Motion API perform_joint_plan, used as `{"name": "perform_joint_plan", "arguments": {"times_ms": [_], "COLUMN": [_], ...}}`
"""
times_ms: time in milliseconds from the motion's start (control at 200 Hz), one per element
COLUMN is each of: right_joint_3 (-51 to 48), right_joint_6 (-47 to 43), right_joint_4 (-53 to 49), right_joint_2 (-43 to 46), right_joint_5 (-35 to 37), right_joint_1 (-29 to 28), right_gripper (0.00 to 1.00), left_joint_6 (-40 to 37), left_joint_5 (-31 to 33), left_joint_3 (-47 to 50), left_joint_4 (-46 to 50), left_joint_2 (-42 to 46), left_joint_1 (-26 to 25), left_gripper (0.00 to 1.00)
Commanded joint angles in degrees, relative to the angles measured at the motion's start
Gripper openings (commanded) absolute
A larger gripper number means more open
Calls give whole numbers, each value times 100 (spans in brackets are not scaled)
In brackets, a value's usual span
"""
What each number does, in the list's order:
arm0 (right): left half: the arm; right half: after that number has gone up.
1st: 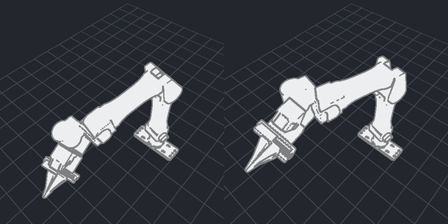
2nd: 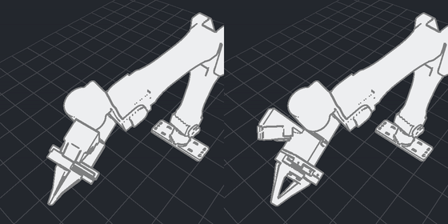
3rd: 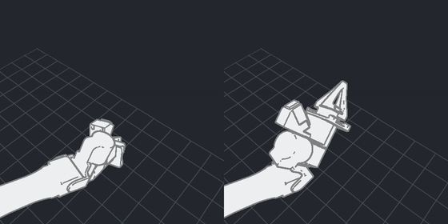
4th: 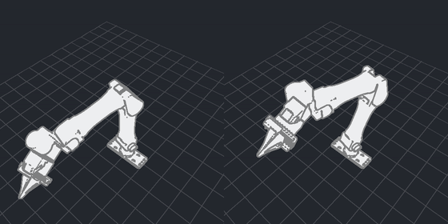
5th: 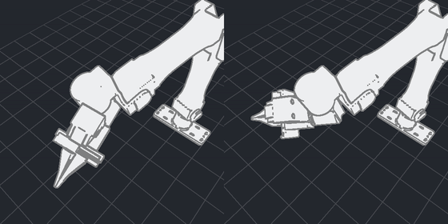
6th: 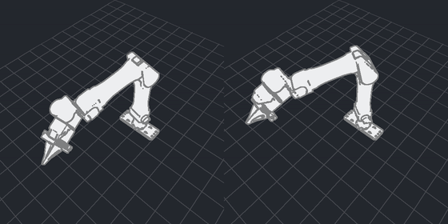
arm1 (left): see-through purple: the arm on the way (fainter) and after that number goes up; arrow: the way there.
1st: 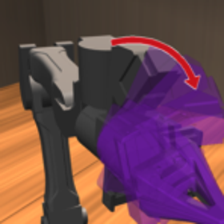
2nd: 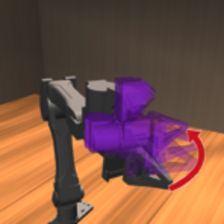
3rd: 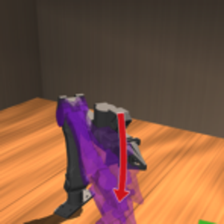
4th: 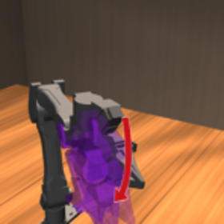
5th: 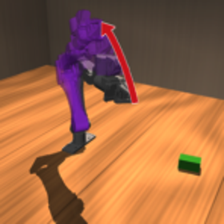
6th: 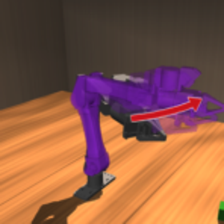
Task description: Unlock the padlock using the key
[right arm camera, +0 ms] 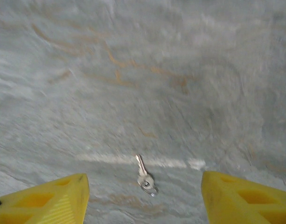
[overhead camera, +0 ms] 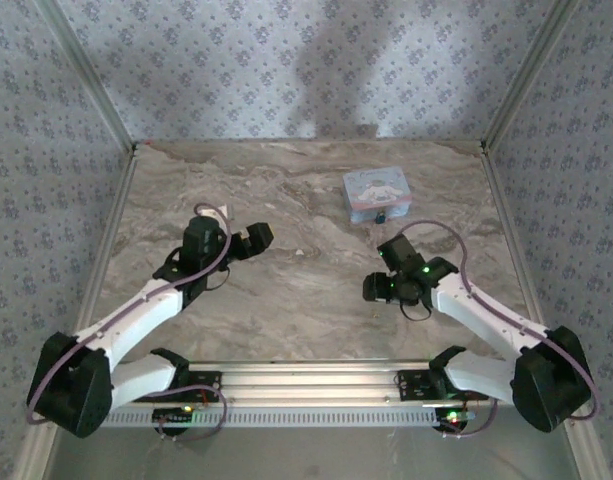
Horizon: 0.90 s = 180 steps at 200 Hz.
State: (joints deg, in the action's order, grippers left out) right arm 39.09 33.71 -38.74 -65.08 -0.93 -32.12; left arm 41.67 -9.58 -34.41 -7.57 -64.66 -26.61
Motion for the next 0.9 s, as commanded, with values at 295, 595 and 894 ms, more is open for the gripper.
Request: {"name": "perform_joint_plan", "arguments": {"times_ms": [295,595,894], "right_joint_3": [-81,-46,-61], "right_joint_6": [55,16,29], "right_joint_4": [-256,-200,-83], "right_joint_2": [-770,-1101,-1230], "right_joint_5": [-598,-582,-510], "right_joint_1": [-238,-294,-317], "right_gripper": [48,38,32], "left_joint_6": [-54,-71,-64], "left_joint_5": [200,241,213], "left_joint_3": [-335,-378,-417], "left_joint_4": [-168,-78,-32], "left_joint_2": [-248,-266,-299], "left_joint_1": [-136,-138,-134], "left_gripper": [98,98,98]}}
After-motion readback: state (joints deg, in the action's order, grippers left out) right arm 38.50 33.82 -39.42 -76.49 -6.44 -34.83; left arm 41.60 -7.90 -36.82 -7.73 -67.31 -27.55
